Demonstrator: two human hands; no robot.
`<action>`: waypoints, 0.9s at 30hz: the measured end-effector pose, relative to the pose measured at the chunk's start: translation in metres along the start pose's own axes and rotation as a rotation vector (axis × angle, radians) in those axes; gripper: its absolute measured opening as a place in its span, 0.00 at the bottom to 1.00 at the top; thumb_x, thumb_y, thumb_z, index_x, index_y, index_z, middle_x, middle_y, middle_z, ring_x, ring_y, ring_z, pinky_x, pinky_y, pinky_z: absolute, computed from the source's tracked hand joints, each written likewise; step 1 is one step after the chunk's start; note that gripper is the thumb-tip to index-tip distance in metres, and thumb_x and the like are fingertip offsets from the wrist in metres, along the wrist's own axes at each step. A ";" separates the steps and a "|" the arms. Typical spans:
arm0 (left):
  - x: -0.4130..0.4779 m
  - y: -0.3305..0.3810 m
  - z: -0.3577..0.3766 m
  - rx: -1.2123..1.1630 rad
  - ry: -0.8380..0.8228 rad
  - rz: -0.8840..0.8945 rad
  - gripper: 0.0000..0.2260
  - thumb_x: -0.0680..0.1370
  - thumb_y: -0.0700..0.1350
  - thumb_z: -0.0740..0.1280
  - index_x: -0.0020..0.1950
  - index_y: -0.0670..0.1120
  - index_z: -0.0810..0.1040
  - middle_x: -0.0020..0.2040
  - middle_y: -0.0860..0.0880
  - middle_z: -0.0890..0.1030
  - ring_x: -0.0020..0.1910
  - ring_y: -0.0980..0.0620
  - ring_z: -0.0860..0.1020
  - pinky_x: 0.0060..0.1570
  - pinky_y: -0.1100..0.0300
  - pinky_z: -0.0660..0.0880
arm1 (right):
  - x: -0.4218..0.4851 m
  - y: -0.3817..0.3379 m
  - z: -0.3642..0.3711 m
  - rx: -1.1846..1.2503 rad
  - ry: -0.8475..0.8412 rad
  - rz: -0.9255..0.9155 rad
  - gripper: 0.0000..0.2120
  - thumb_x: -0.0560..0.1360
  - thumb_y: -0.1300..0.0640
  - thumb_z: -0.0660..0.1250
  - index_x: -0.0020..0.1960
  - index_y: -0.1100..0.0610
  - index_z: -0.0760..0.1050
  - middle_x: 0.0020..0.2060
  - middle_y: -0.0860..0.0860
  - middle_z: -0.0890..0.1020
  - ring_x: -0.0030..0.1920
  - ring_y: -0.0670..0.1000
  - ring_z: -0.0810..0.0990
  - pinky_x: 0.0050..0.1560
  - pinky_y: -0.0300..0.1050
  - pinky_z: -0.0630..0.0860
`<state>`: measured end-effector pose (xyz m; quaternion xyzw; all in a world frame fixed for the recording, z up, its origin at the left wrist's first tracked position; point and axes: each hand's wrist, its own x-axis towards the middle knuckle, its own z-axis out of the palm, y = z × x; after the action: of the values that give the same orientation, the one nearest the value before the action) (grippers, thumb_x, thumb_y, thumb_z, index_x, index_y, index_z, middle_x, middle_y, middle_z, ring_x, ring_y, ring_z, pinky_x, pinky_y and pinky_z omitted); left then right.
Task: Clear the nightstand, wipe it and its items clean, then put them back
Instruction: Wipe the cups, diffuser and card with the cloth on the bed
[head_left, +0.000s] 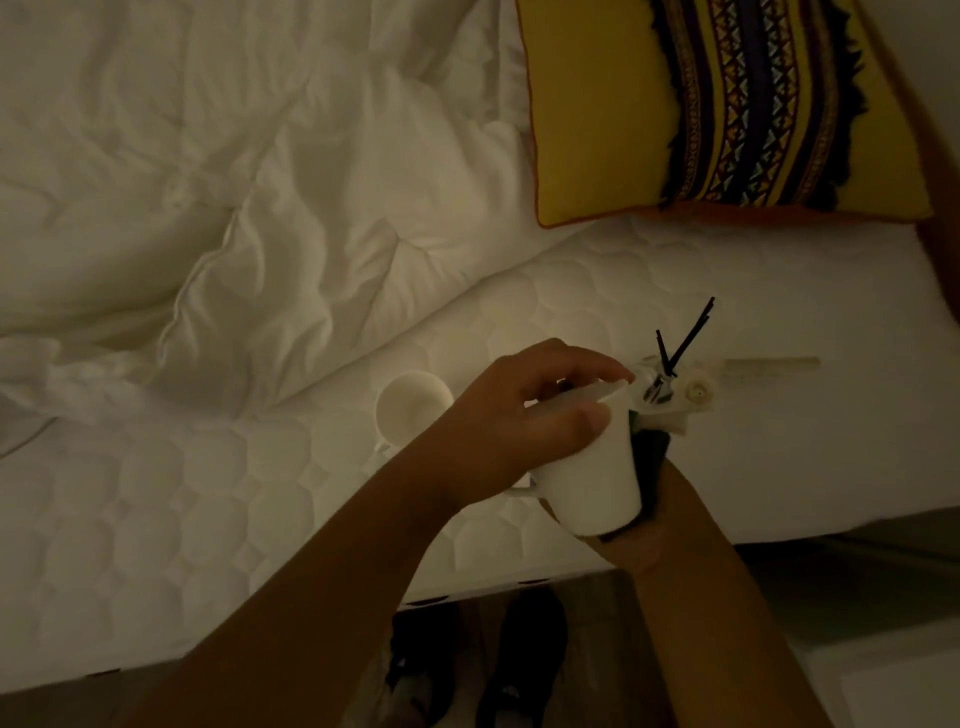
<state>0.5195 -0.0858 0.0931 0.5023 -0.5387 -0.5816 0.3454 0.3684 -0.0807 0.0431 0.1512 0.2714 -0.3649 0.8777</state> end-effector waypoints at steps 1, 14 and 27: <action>0.001 -0.002 0.000 -0.004 0.002 -0.008 0.24 0.70 0.57 0.63 0.61 0.48 0.79 0.54 0.50 0.79 0.51 0.55 0.79 0.48 0.61 0.78 | -0.001 -0.001 0.002 0.001 -0.012 0.012 0.22 0.55 0.67 0.84 0.48 0.65 0.84 0.42 0.67 0.84 0.42 0.65 0.85 0.41 0.60 0.82; 0.018 -0.034 0.005 -0.133 0.292 -0.388 0.11 0.78 0.49 0.64 0.43 0.46 0.83 0.44 0.44 0.84 0.46 0.47 0.82 0.52 0.50 0.79 | 0.015 0.053 -0.002 -1.635 0.425 -1.272 0.13 0.75 0.47 0.64 0.57 0.49 0.70 0.52 0.50 0.77 0.50 0.45 0.77 0.50 0.36 0.77; 0.026 -0.021 -0.002 0.127 0.121 -0.165 0.10 0.73 0.55 0.67 0.53 0.59 0.81 0.52 0.57 0.81 0.49 0.64 0.77 0.48 0.63 0.72 | 0.020 -0.003 0.002 -0.349 0.266 -0.314 0.14 0.69 0.49 0.69 0.50 0.55 0.83 0.46 0.56 0.85 0.42 0.53 0.86 0.37 0.48 0.83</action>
<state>0.5179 -0.1076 0.0670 0.5998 -0.5094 -0.5416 0.2957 0.3786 -0.0947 0.0329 0.0003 0.4632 -0.4212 0.7798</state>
